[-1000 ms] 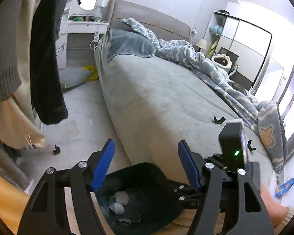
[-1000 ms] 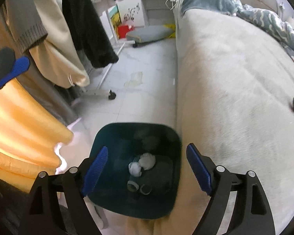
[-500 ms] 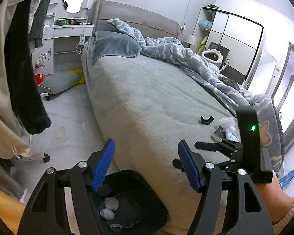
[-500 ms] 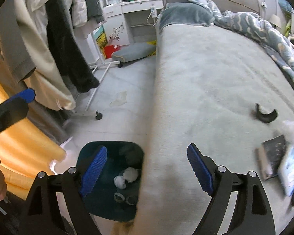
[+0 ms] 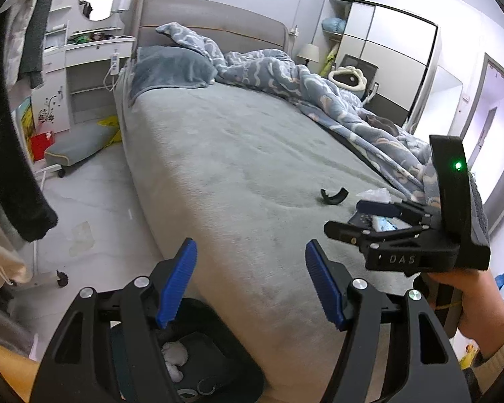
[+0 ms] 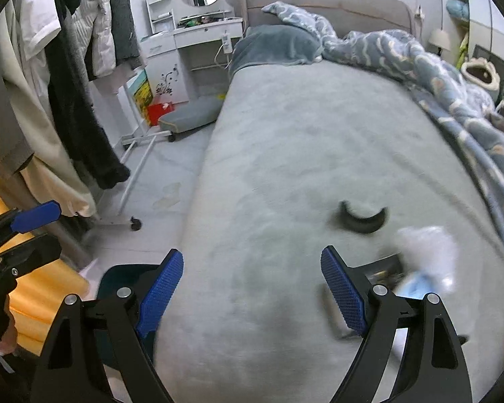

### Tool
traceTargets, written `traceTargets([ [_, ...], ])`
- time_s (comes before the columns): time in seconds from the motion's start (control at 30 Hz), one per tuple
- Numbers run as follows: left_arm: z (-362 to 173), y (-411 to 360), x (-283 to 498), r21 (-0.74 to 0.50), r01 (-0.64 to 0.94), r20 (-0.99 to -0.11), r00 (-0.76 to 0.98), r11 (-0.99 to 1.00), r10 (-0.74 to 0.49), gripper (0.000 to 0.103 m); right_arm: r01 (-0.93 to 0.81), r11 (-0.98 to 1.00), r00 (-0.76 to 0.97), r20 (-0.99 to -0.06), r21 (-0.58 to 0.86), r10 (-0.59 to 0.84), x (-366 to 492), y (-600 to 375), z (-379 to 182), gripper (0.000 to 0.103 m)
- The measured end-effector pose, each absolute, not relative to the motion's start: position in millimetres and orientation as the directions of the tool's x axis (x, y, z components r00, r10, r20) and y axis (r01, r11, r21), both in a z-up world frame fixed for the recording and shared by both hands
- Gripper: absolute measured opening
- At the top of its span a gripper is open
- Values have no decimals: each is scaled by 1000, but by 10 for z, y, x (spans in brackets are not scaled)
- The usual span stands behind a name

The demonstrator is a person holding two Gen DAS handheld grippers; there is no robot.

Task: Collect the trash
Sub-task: 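Close the right tool on the clear plastic wrap while the left tool approaches the blue pack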

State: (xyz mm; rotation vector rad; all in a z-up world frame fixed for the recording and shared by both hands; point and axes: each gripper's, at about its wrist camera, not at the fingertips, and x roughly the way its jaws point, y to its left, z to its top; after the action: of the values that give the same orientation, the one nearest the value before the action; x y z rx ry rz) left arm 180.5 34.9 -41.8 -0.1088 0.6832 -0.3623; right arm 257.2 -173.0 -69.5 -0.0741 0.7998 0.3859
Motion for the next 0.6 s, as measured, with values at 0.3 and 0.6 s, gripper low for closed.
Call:
traceTargets([
  [0.3, -475, 17, 1977, -208, 346, -615, 681, 915, -397, 70, -355, 934, 704, -665, -23, 251, 2613, -2241, -534, 80],
  [0.6, -547, -311, 2107, -201, 391, -633, 648, 898, -423, 71, -313, 950, 704, -675, -17, 220, 2745, -2734, -577, 65],
])
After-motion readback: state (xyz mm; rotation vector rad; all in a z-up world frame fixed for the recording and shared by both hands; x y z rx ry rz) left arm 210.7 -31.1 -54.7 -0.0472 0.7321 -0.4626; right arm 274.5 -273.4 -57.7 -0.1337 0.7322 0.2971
